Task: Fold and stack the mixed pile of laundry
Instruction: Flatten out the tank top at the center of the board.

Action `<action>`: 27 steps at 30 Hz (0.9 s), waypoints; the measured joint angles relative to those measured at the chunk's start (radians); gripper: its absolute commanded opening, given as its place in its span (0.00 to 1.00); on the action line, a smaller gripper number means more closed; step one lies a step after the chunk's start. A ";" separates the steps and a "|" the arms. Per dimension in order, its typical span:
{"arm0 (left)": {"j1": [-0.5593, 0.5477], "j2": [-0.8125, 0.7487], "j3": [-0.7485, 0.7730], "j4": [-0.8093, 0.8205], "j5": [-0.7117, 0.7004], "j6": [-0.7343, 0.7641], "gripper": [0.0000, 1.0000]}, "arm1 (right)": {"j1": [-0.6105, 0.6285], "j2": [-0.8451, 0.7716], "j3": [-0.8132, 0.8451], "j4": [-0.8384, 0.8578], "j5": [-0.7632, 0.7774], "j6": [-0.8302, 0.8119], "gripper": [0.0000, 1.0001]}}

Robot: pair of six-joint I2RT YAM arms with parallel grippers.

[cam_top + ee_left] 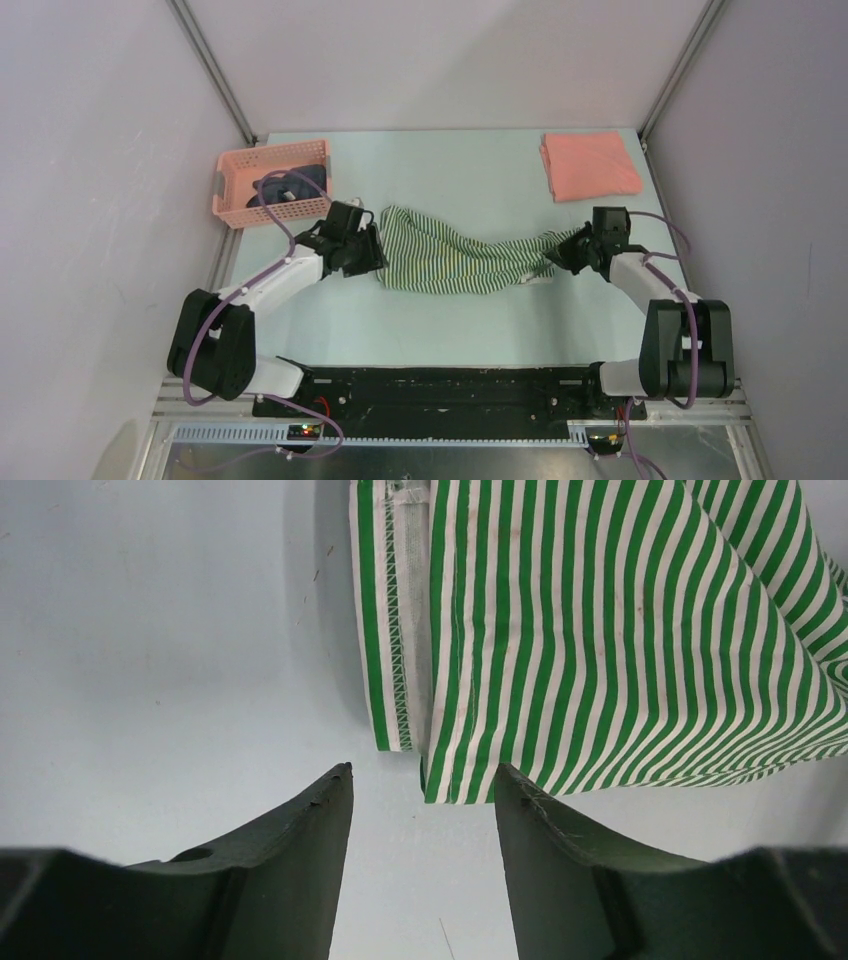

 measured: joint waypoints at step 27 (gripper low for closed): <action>-0.115 -0.059 -0.235 0.325 0.129 -0.140 0.50 | -0.073 -0.115 0.000 -0.070 0.043 -0.106 0.03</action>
